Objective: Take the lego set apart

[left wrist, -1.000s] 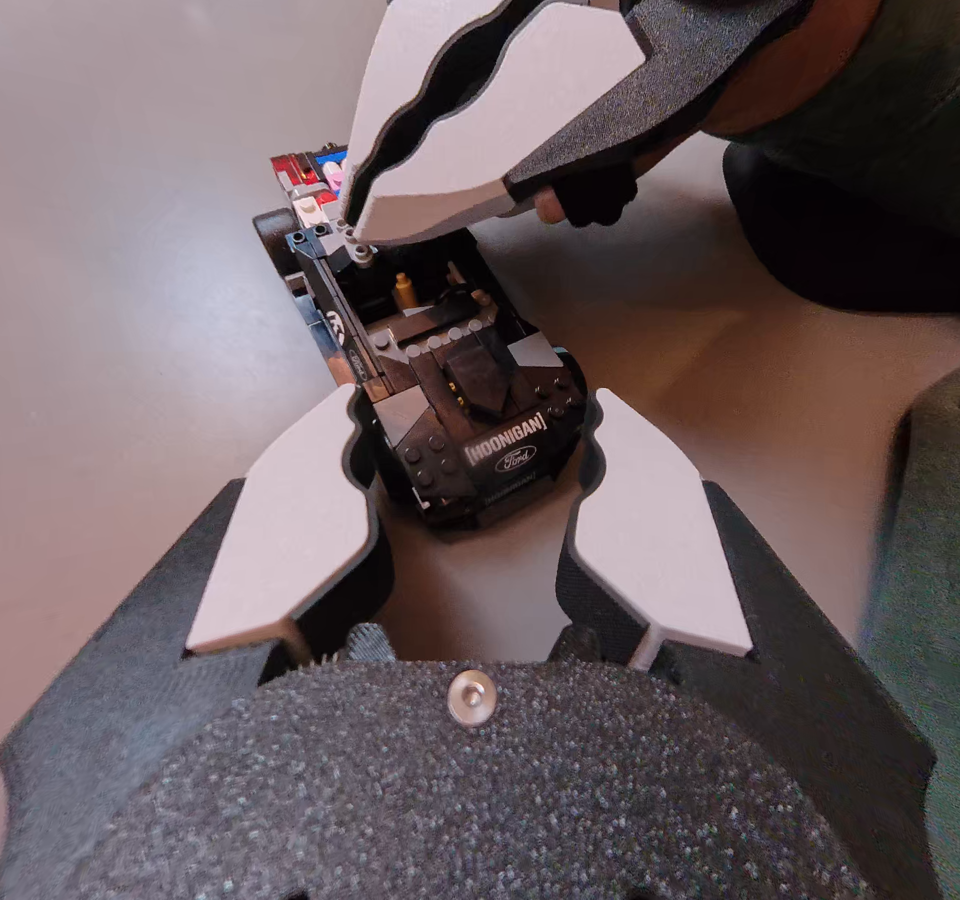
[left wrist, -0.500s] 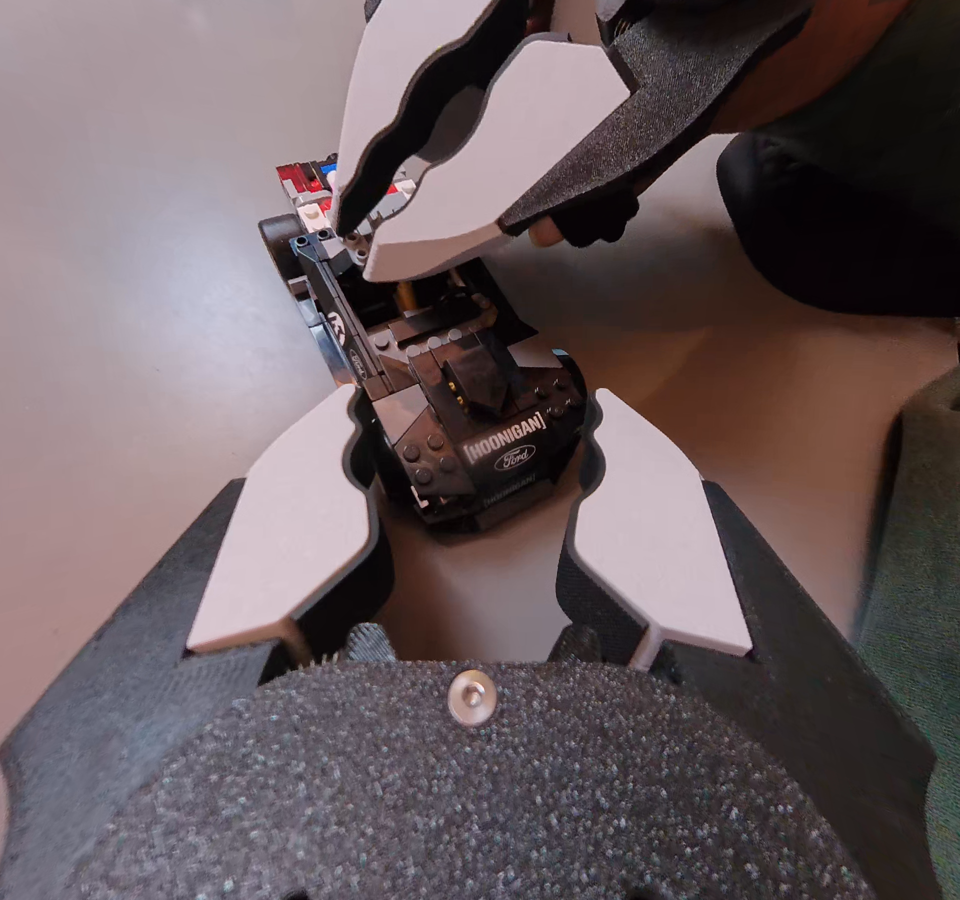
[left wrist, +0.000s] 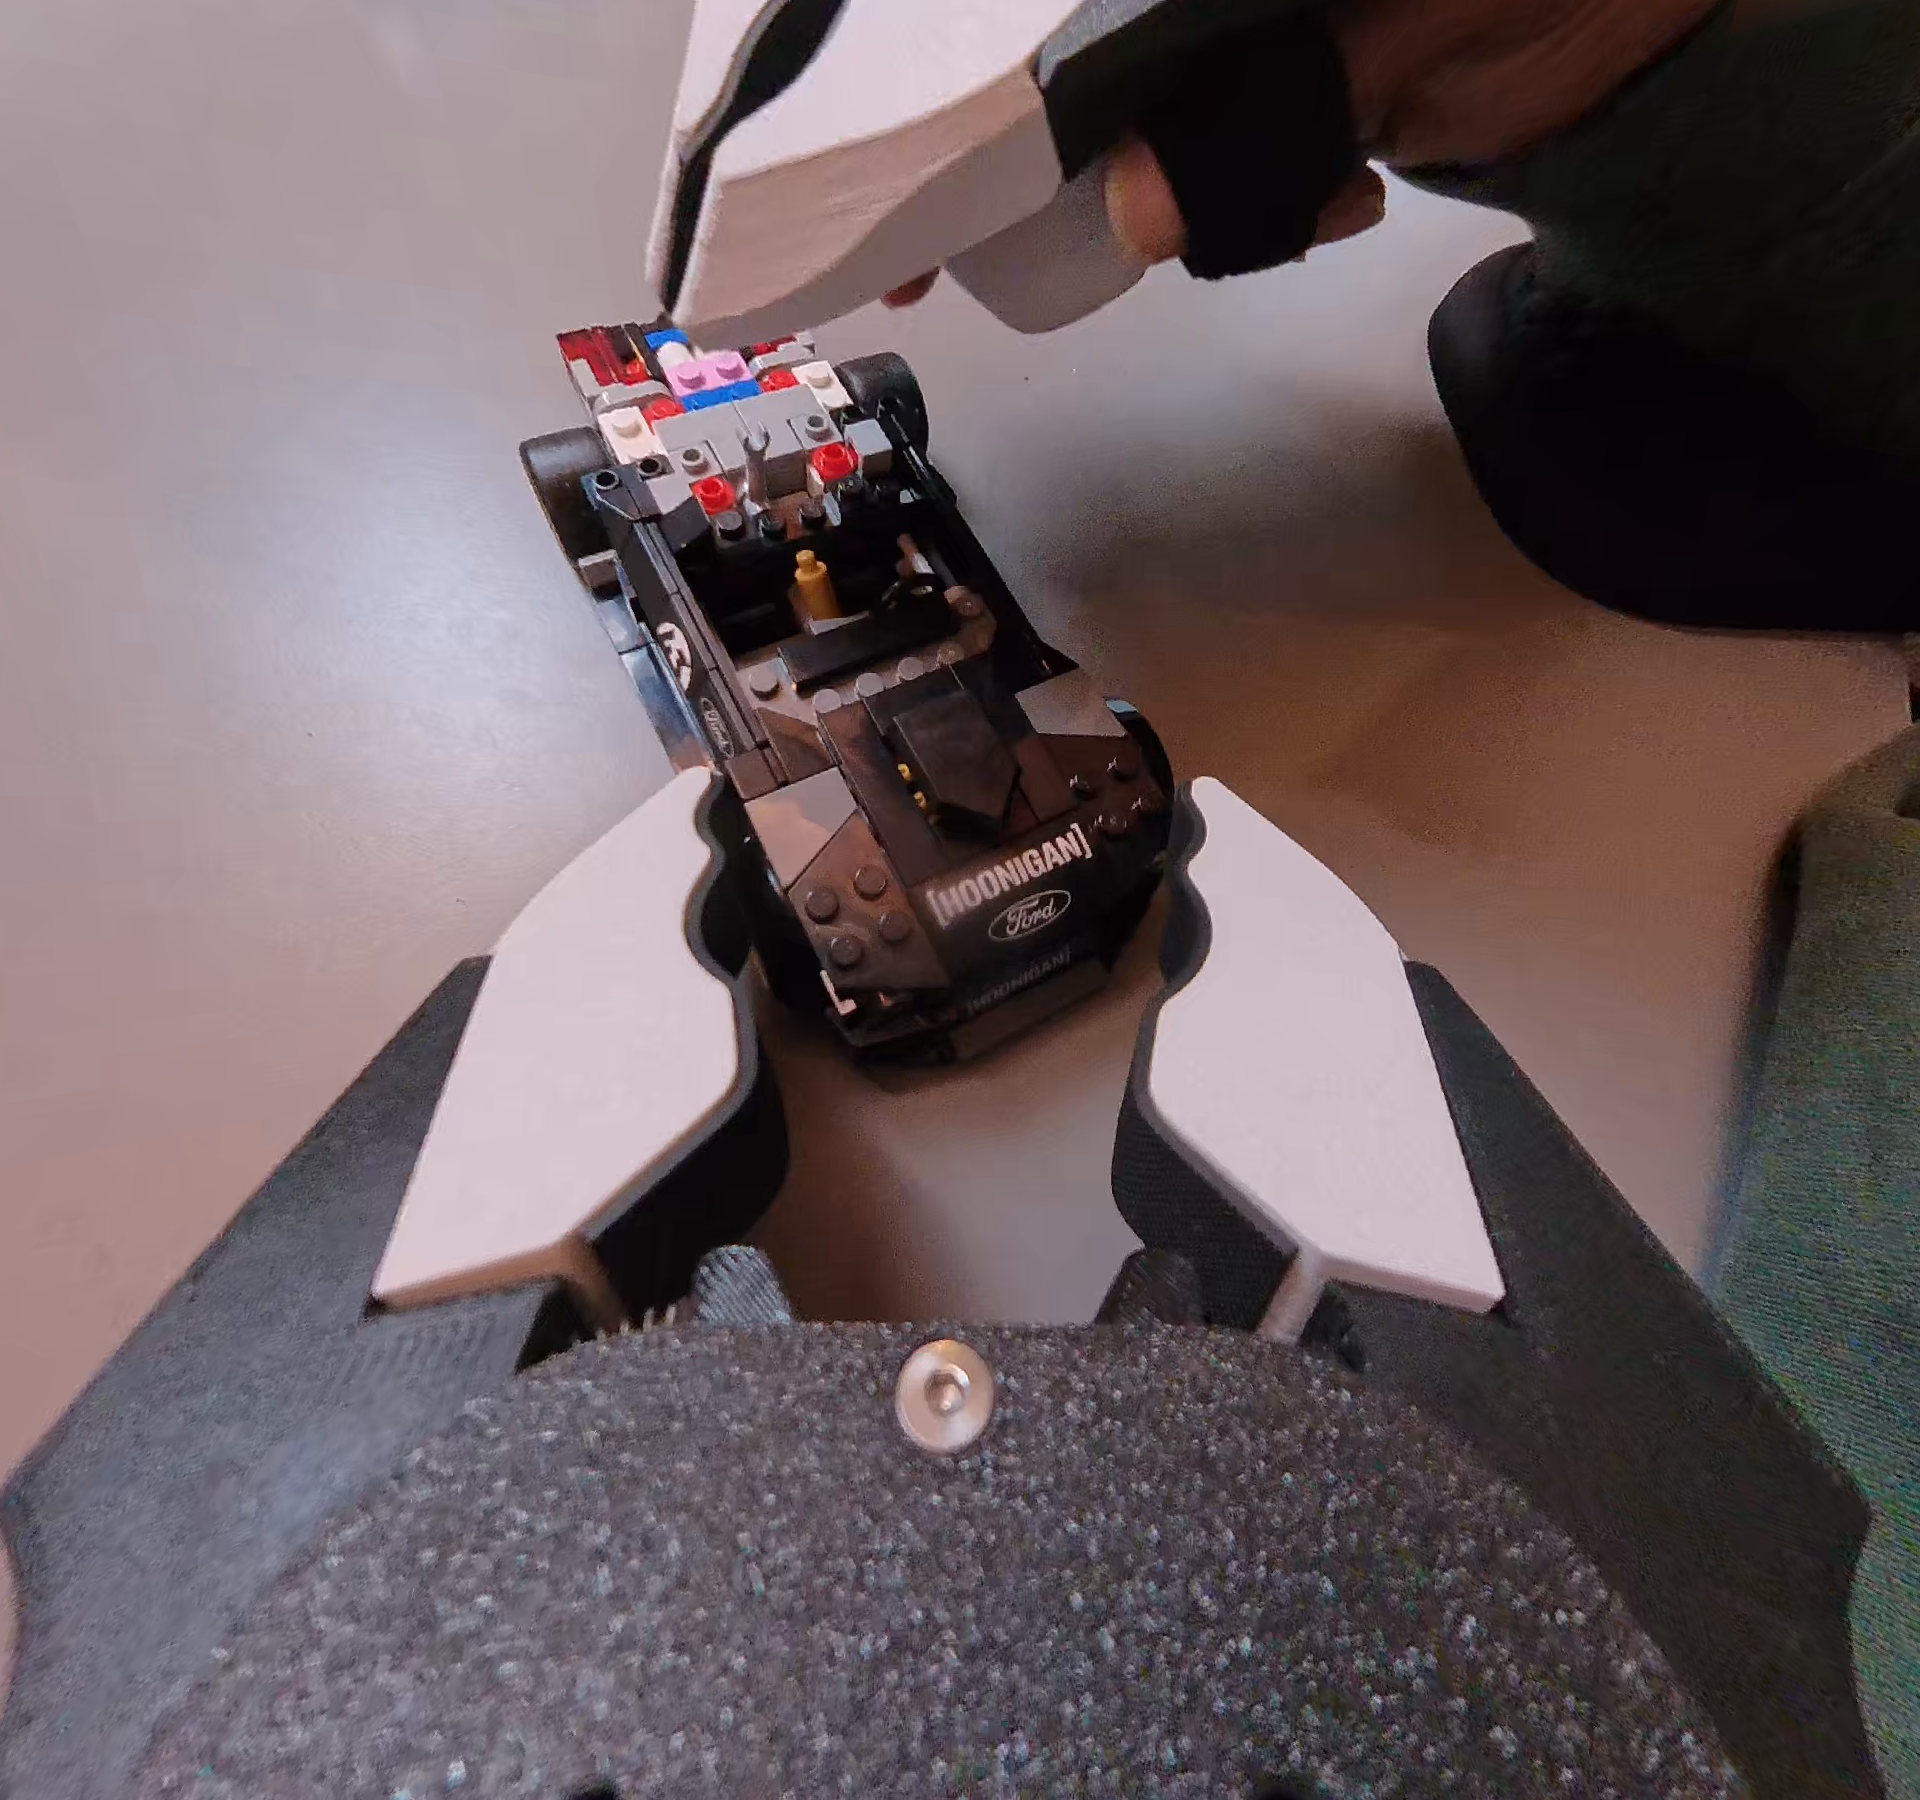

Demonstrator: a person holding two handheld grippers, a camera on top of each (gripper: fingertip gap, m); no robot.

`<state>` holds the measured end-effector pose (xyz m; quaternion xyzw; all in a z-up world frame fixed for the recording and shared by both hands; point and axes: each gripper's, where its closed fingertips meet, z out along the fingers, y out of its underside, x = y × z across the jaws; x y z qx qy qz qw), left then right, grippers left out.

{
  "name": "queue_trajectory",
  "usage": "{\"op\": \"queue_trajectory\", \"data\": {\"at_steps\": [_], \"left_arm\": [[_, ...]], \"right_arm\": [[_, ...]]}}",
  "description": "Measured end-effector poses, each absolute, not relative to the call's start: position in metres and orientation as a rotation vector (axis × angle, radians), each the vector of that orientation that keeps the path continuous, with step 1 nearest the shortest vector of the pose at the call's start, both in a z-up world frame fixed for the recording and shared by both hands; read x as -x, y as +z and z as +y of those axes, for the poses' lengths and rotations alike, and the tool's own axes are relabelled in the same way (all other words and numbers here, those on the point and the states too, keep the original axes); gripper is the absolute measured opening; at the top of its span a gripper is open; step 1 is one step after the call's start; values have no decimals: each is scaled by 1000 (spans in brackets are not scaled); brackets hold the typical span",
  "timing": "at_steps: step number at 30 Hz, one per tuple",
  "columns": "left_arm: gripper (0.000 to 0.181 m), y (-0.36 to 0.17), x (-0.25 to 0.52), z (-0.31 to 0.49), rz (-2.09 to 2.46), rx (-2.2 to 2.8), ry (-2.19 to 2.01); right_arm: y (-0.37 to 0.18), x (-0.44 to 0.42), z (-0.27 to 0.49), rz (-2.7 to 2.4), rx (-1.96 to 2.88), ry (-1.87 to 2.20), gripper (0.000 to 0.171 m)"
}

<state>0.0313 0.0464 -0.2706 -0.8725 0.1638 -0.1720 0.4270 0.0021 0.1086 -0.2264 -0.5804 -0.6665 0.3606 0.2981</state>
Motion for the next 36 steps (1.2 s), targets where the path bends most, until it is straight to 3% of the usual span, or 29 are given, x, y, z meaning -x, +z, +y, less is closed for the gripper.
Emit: {"op": "queue_trajectory", "data": {"at_steps": [19,36], "left_arm": [[79,-270,-31,46,412,2176,-435],[86,-242,-20,48,359,2026,-449]], "right_arm": [[-218,-3,112,-1729,1498,937,0],[-176,-33,175,-1399,1487,874,20]]}}
